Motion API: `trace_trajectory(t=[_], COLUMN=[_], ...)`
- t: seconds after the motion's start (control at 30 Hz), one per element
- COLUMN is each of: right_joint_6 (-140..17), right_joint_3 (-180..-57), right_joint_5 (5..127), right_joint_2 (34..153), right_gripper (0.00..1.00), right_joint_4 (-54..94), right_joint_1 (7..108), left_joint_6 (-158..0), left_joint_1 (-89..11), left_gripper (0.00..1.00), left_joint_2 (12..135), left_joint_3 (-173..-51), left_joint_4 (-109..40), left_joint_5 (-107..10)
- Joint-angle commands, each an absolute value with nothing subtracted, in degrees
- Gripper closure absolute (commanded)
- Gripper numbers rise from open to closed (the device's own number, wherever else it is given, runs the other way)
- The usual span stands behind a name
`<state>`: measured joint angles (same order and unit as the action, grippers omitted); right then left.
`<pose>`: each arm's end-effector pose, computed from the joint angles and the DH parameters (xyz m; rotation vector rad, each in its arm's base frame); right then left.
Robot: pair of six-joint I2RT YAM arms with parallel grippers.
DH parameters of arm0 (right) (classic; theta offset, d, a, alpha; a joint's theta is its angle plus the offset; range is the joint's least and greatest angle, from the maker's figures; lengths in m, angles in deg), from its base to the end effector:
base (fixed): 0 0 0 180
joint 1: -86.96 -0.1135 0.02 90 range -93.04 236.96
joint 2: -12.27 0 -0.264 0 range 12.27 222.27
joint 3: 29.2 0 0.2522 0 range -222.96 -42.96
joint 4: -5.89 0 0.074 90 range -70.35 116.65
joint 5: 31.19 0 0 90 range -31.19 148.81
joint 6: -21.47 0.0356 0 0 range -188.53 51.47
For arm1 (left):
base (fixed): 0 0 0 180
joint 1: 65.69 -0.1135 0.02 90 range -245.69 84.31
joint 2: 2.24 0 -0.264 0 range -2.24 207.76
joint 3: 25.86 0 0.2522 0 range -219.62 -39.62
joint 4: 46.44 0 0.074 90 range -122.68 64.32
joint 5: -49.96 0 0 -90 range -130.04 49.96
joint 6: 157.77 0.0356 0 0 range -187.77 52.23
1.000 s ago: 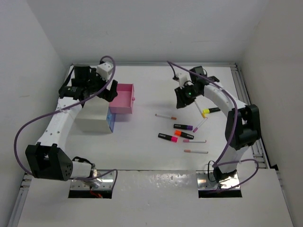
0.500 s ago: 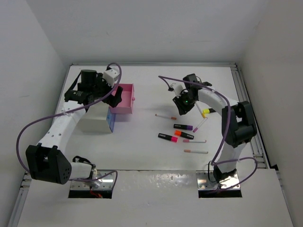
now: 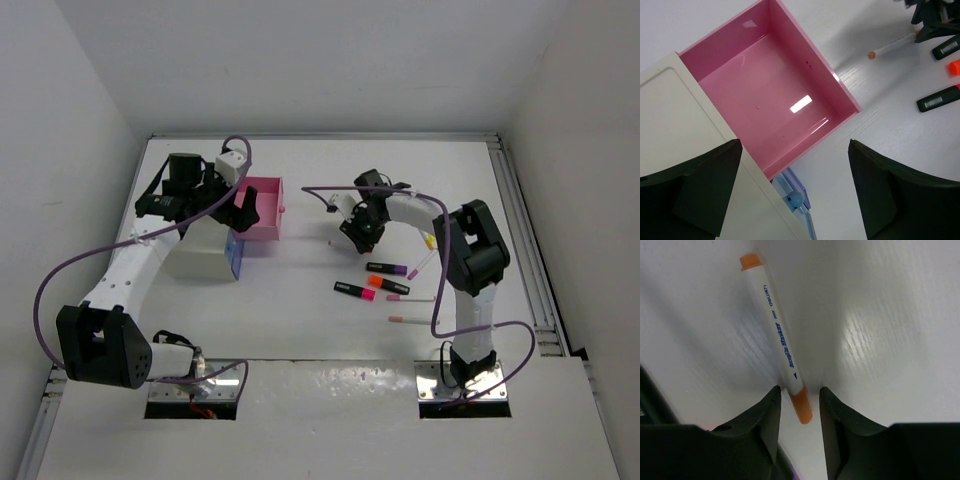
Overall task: Sort the stationery into containers
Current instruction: Pick up the pen from the center of the board.
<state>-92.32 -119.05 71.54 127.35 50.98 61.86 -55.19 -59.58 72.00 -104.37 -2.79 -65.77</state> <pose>0.3559 0.1754 0.1427 -1.2013 2.5125 0.3161 0.2785 -0.0454 0.3191 0.5921 2.1336 -0.4432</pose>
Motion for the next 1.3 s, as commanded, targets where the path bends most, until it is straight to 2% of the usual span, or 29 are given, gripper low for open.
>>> trace_trajectory(t=[0.0,0.13,0.23,0.4,0.6,0.9,1.27], right_joint_6=[-96.0,-98.3,-101.7,-106.8,-112.7,-121.9,-127.8], right_joint_3=[-121.4,-121.2,-119.8,-115.8,-107.7,-107.4,-107.8], right_joint_5=[70.4,70.3,70.4,71.0,73.3,76.4,71.8], right_joint_2=[128.9,130.5,130.4,126.9,116.3,102.5,98.2], right_gripper=[0.64,0.69,0.78,0.99,1.0,1.0,1.0], right_joint_4=[48.8,49.4,49.4,47.8,41.3,42.0,43.4], right_joint_1=[60.7,60.7,60.6,60.7,60.7,55.1,46.4], left_joint_6=[-56.1,-56.0,-56.3,-58.1,-61.2,-63.5,-63.6], left_joint_1=[-60.2,-60.2,-60.3,-60.8,-58.8,-50.4,-44.0], left_gripper=[0.06,0.06,0.06,0.06,0.06,0.06,0.06], left_joint_2=[71.9,71.9,72.1,72.9,73.9,77.3,85.8], left_joint_3=[-105.5,-105.5,-105.4,-105.4,-105.8,-106.8,-112.9], left_joint_4=[-4.6,-4.6,-5.1,-6.1,-6.6,-5.4,-1.3], left_joint_5=[-67.8,-68.1,-68.4,-70.7,-74.0,-75.9,-80.6])
